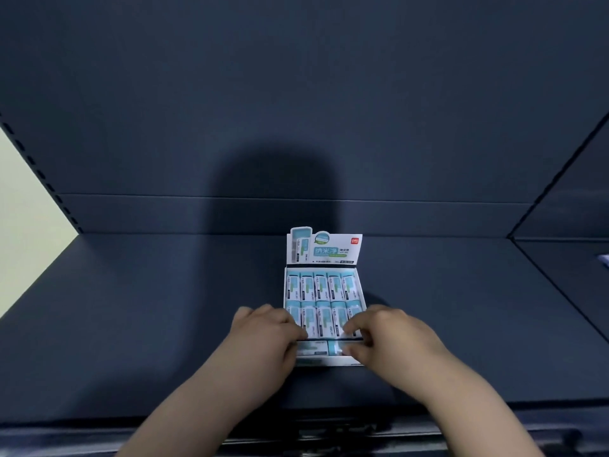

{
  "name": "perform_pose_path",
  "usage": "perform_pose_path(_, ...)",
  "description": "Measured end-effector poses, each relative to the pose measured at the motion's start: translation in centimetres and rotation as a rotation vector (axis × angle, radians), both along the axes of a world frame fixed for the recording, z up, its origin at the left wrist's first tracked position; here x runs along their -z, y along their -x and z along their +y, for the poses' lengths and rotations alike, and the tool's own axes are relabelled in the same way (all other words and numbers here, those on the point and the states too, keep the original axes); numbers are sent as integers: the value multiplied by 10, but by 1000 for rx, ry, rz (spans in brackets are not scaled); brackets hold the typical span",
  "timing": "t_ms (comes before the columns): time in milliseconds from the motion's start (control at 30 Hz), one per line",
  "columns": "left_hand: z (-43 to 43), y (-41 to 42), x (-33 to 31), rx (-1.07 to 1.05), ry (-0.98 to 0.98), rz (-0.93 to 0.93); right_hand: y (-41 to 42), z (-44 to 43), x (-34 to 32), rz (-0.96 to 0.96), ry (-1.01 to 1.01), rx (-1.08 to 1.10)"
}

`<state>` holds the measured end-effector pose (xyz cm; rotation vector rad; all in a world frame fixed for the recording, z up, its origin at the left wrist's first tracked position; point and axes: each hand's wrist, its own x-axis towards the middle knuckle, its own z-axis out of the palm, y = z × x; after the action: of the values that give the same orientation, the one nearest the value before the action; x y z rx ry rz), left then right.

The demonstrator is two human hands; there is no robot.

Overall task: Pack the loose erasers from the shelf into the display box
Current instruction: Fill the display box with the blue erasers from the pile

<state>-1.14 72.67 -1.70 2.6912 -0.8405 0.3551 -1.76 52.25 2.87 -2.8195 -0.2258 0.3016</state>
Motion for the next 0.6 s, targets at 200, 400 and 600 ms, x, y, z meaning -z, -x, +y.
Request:
perform_pose_path(200, 2, 4, -6, 26, -121, 43, 7, -7, 0, -32, -15, -7)
perform_pose_path(400, 0, 11, -5, 30, -182, -20, 11, -6, 1, -43, 17, -34)
perform_pose_path(600, 0, 17, -3, -15, -191, -91, 12, -6, -2, -40, 47, -37)
